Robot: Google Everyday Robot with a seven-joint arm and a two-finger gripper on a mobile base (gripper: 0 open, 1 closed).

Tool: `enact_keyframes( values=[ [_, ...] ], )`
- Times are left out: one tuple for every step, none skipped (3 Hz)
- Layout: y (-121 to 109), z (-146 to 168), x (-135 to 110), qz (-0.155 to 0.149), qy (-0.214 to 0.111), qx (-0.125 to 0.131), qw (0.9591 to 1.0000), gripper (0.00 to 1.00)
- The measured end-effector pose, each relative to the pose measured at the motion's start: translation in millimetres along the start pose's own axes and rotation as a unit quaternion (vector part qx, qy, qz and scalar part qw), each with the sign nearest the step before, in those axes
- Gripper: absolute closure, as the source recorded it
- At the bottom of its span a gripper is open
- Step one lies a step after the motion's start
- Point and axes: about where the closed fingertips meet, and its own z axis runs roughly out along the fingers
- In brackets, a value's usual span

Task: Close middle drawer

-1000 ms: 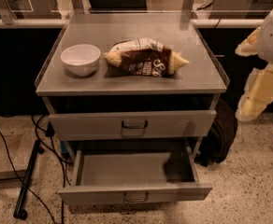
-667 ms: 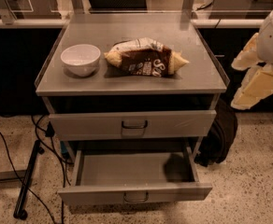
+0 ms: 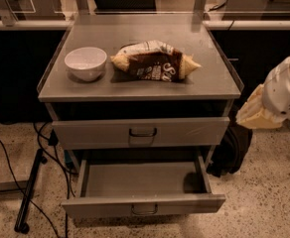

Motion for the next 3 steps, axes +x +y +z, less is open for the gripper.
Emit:
enact_keyframes(
  values=[
    [25, 70, 27, 0.011, -0.012, -0.029, 0.9994, 1.0],
    [41, 97, 38, 0.016, -0.008, -0.046, 0.9988, 1.0],
    [48, 101, 46, 0.005, 0.005, -0.047, 0.9989, 1.0]
  ],
)
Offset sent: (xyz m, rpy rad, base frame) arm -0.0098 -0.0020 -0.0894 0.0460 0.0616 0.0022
